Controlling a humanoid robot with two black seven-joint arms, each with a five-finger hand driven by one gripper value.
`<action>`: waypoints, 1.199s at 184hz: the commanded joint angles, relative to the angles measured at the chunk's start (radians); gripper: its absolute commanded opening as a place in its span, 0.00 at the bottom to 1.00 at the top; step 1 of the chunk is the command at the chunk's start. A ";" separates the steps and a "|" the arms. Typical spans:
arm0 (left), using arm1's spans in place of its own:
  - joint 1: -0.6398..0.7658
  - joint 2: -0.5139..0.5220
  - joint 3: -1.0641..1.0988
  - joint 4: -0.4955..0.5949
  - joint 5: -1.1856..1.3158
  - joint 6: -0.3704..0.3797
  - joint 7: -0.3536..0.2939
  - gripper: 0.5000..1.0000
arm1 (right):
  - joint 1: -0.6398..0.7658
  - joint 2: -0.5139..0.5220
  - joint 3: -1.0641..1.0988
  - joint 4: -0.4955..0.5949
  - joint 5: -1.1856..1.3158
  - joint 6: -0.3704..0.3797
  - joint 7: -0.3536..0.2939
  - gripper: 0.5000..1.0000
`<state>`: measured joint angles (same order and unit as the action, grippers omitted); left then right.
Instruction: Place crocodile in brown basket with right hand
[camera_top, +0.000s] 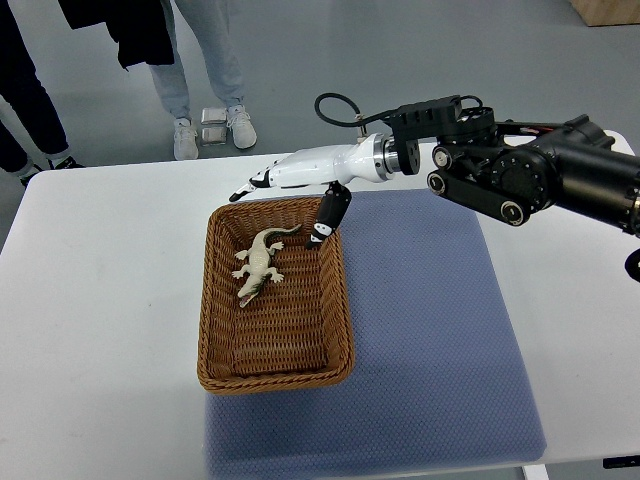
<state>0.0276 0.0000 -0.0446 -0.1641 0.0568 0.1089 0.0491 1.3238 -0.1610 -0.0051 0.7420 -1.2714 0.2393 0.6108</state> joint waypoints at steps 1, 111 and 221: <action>0.000 0.000 0.000 0.000 0.000 0.000 0.000 1.00 | -0.003 -0.041 0.054 0.000 0.138 0.078 0.000 0.86; 0.000 0.000 -0.001 0.000 0.000 0.000 0.000 1.00 | -0.388 -0.183 0.404 -0.009 0.943 0.164 -0.350 0.86; 0.000 0.000 -0.001 0.000 0.000 0.000 0.000 1.00 | -0.486 -0.219 0.430 -0.027 1.480 0.150 -0.471 0.86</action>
<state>0.0276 0.0000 -0.0461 -0.1641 0.0568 0.1089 0.0491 0.8416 -0.3815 0.4255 0.7237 0.2116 0.3829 0.1379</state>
